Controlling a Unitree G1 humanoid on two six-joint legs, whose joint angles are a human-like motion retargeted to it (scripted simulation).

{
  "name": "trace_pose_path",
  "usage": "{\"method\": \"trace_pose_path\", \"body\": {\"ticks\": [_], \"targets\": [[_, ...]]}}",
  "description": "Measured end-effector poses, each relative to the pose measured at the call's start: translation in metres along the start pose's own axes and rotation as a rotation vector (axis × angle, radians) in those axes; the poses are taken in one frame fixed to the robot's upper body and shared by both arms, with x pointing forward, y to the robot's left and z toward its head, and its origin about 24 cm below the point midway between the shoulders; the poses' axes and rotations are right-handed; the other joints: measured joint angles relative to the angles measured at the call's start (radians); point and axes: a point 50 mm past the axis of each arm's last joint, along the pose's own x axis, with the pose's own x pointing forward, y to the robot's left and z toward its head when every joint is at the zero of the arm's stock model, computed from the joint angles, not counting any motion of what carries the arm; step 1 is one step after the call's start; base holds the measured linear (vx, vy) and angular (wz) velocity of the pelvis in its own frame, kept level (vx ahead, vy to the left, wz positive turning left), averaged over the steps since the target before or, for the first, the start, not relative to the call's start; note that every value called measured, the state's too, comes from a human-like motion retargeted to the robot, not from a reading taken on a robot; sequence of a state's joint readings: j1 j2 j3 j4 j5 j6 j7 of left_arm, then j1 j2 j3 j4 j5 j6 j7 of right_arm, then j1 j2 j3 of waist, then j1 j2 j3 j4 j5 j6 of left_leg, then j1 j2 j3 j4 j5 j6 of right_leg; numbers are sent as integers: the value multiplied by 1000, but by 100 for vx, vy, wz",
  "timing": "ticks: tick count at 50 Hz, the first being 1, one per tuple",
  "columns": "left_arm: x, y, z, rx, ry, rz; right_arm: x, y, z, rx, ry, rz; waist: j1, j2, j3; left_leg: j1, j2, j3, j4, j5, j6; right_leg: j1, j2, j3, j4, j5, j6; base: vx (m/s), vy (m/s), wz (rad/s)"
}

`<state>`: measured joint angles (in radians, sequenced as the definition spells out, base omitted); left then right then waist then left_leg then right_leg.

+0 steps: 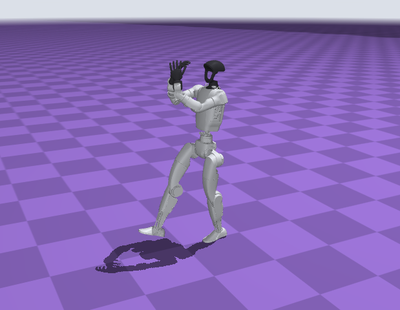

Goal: Kungfu

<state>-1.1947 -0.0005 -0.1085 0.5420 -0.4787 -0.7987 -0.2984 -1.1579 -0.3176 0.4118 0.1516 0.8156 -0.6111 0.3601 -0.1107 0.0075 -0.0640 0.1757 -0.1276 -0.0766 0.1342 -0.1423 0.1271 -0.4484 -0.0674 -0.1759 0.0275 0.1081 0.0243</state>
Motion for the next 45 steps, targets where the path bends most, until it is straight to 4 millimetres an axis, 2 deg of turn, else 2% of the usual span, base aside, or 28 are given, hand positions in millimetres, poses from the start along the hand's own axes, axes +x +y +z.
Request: {"method": "trace_pose_path", "body": {"ticks": [2, 5, 7, 9, 10, 11, 12, 13, 15, 16, 19, 22, 23, 25, 27, 28, 30, 32, 33, 35, 36, 38, 40, 42, 43, 45], "targets": [[-5, 0, -4, -8, 18, 34, -4, -3, -3, 8, 6, -47, -14, 3, -9, 29, 8, -8, 4, 18, -6, 20, -19, -58, 20, 3, -20, 59, -27, 41], [-19, 7, -10, 16, 54, 97, -6, -8, -3, 30, 8, -103, -30, -5, -23, 51, 19, -3, 38, 68, -32, 46, -25, -55, 72, 13, -63, 77, -43, 35], [-34, 14, -20, 32, 121, 143, -10, -11, -4, 34, 34, -110, -51, -17, -34, 64, 22, 5, 84, 154, -51, 95, -35, -109, 72, 64, -61, 86, -52, 52], [-59, 22, -30, 49, 219, 178, -22, -12, -7, 30, 82, -105, -58, -34, -55, 45, 15, 39, 189, 310, -83, 128, -50, -110, 72, 52, -34, 86, -48, 16], [-75, 25, -36, 53, 279, 192, -32, -12, -9, 26, 116, -103, -49, -44, -69, 22, 9, 71, 258, 410, -109, 135, -61, -96, 89, 27, -15, 54, -25, -32], [-89, 31, -39, 64, 341, 191, -43, -13, -10, 18, 149, -105, -43, -57, -50, -16, 8, 109, 359, 474, -135, 148, -75, -77, 107, 2, 12, 34, -17, -51], [-103, 37, -41, 77, 406, 186, -54, -15, -11, 11, 186, -114, -35, -70, -30, -55, 8, 152, 461, 534, -147, 164, -88, -58, 122, -23, 36, 25, -19, -69], [-120, 45, -42, 94, 479, 175, -68, -18, -11, 5, 228, -139, -22, -84, -9, -98, 14, 206, 562, 588, -131, 185, -100, -38, 130, -48, 55, 35, -27, -58], [-165, 66, -36, 126, 660, 152, -107, -25, -13, 9, 329, -221, -39, -98, 12, -195, 28, 252, 751, 526, -103, 238, -111, -45, 132, -100, 79, 49, -33, -20], [-197, 73, -30, 134, 776, 151, -136, -27, -15, 12, 410, -283, -38, -101, 0, -249, 52, 289, 829, 463, -86, 259, -109, -47, 124, -118, 86, 64, -33, -22], [-299, 78, 5, 158, 1132, 159, -239, -25, -5, -18, 734, -490, 28, -109, -30, -432, 92, 362, 996, 339, -88, 285, -93, 1, 107, -146, 96, 60, -22, -97], [-391, 70, 70, 204, 1489, 172, -342, 0, 34, -87, 1133, -679, 83, -83, -1, -616, 121, 369, 1056, 251, -124, 320, -60, 44, 89, -169, 90, 35, -7, -121], [-419, 61, 95, 212, 1618, 174, -374, 14, 52, -115, 1271, -768, 98, -72, 11, -671, 145, 372, 1048, 239, -133, 333, -43, 50, 80, -176, 82, 32, -7, -113], [-468, 33, 149, 196, 1890, 160, -431, 53, 90, -132, 1531, -971, 132, -57, 28, -783, 193, 376, 995, 248, -155, 351, -16, 79, 70, -189, 71, 32, -6, -108], [-504, -2, 201, 129, 2142, 131, -469, 100, 135, -119, 1720, -1137, 177, -42, 38, -872, 261, 393, 850, 312, -186, 363, 11, 99, 65, -201, 69, 40, -5, -114], [-516, -19, 225, 76, 2251, 115, -481, 125, 157, -101, 1809, -1207, 205, -39, 44, -900, 295, 408, 737, 365, -215, 367, 20, 115, 65, -208, 71, 41, -2, -133], [-532, -50, 273, -66, 2451, 85, -493, 175, 194, -36, 1979, -1273, 261, -25, 66, -918, 359, 423, 440, 508, -338, 384, 46, 143, 67, -220, 66, 26, 8, -127], [-538, -79, 308, -245, 2592, 59, -494, 215, 216, 44, 2141, -1228, 281, -9, 96, -928, 358, 471, 130, 589, -389, 396, 41, 153, 81, -214, 57, 8, 24, -55], [-539, -93, 323, -340, 2642, 60, -492, 234, 224, 93, 2215, -1184, 285, -12, 112, -946, 351, 460, 33, 548, -389, 408, 41, 168, 84, -210, 38, 14, -4, -41], [-535, -119, 353, -519, 2708, 94, -486, 269, 231, 219, 2320, -1079, 290, -32, 137, -989, 381, 339, -68, 336, -379, 443, 81, 226, 69, -189, -52, 25, -37, -55], [-533, -134, 362, -604, 2715, 118, -481, 284, 235, 292, 2352, -1034, 298, -52, 149, -994, 383, 364, -89, 302, -364, 452, 67, 241, 76, -179, -76, 26, -25, -61], [-527, -158, 376, -770, 2710, 162, -472, 313, 238, 451, 2397, -956, 293, -63, 162, -1011, 401, 388, -55, 295, -359, 470, 62, 248, 86, -174, -99, 24, 0, -29], [-522, -174, 379, -923, 2683, 169, -464, 333, 235, 612, 2399, -897, 287, -64, 158, -1049, 422, 342, 80, 286, -327, 466, 68, 252, 90, -172, -104, 12, 1, -13], [-519, -179, 375, -1040, 2642, 91, -460, 342, 227, 755, 2366, -841, 306, -84, 149, -1088, 403, 263, 271, 285, -304, 447, 65, 275, 91, -167, -116, 2, -7, -39], [-517, -180, 374, -1078, 2623, 37, -457, 344, 223, 819, 2351, -799, 315, -104, 145, -1095, 368, 218, 356, 298, -312, 438, 54, 289, 94, -167, -121, 9, -10, -27], [-514, -176, 371, -1112, 2599, -81, -452, 349, 214, 929, 2326, -693, 306, -127, 129, -1115, 327, 221, 546, 283, -304, 425, 42, 290, 95, -171, -126, 15, -8, 13]]}}
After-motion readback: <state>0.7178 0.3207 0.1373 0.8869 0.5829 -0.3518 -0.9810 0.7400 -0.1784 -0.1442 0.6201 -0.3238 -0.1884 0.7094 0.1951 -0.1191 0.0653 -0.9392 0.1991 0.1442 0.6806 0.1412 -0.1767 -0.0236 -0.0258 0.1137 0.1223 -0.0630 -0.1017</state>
